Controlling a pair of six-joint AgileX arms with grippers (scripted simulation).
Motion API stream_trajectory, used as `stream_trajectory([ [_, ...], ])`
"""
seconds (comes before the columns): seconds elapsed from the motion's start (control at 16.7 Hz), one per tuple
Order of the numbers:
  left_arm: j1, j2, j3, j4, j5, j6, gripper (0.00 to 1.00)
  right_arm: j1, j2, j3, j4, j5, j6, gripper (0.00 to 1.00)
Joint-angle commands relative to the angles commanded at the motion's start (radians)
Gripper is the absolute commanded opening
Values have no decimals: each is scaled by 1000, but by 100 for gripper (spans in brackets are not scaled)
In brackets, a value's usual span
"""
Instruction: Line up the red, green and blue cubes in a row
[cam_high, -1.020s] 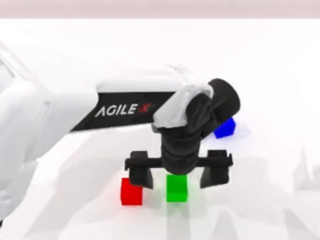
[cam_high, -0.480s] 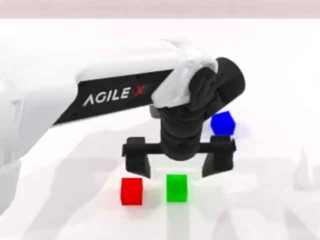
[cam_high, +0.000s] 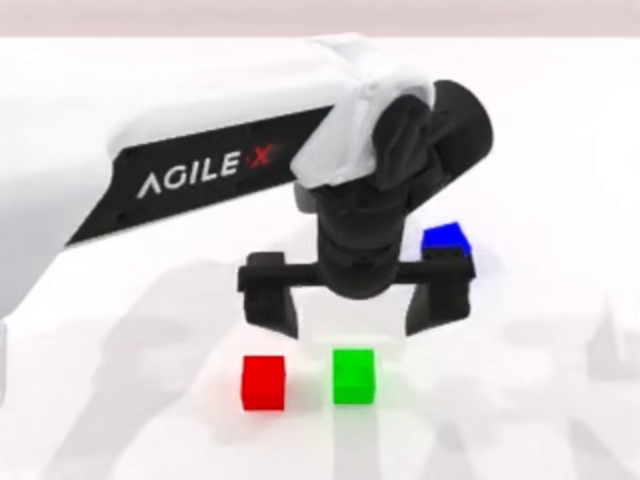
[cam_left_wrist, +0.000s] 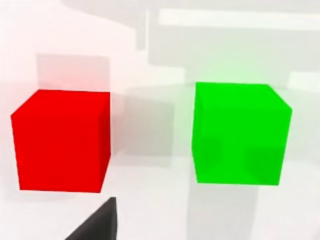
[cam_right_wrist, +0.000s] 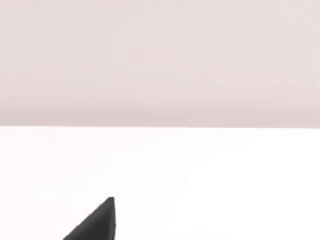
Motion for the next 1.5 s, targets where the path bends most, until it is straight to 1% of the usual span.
stream_trajectory([
  [0.12, 15, -27, -27, 19, -3, 4, 100, 10, 30, 30, -22, -2, 4, 100],
  [0.3, 79, -145, -133, 92, -10, 23, 100, 43, 153, 154, -105, -3, 17, 100],
  [0.48, 181, -351, -304, 205, -15, 60, 100, 92, 370, 366, -238, -2, 37, 100],
  [0.66, 304, -622, -519, 343, -18, 125, 100, 150, 680, 635, -406, 0, 60, 100],
  [0.9, 484, -1035, -859, 556, -18, 271, 100, 236, 1174, 1017, -663, 3, 92, 100],
  [1.14, 652, -1438, -1195, 777, -15, 462, 100, 320, 1619, 1364, -910, 3, 124, 100],
  [1.32, 749, -1669, -1388, 921, -8, 604, 100, 376, 1882, 1596, -1064, 2, 145, 100],
  [1.5, 824, -1846, -1531, 1049, 1, 735, 100, 420, 2095, 1799, -1178, 2, 162, 100],
])
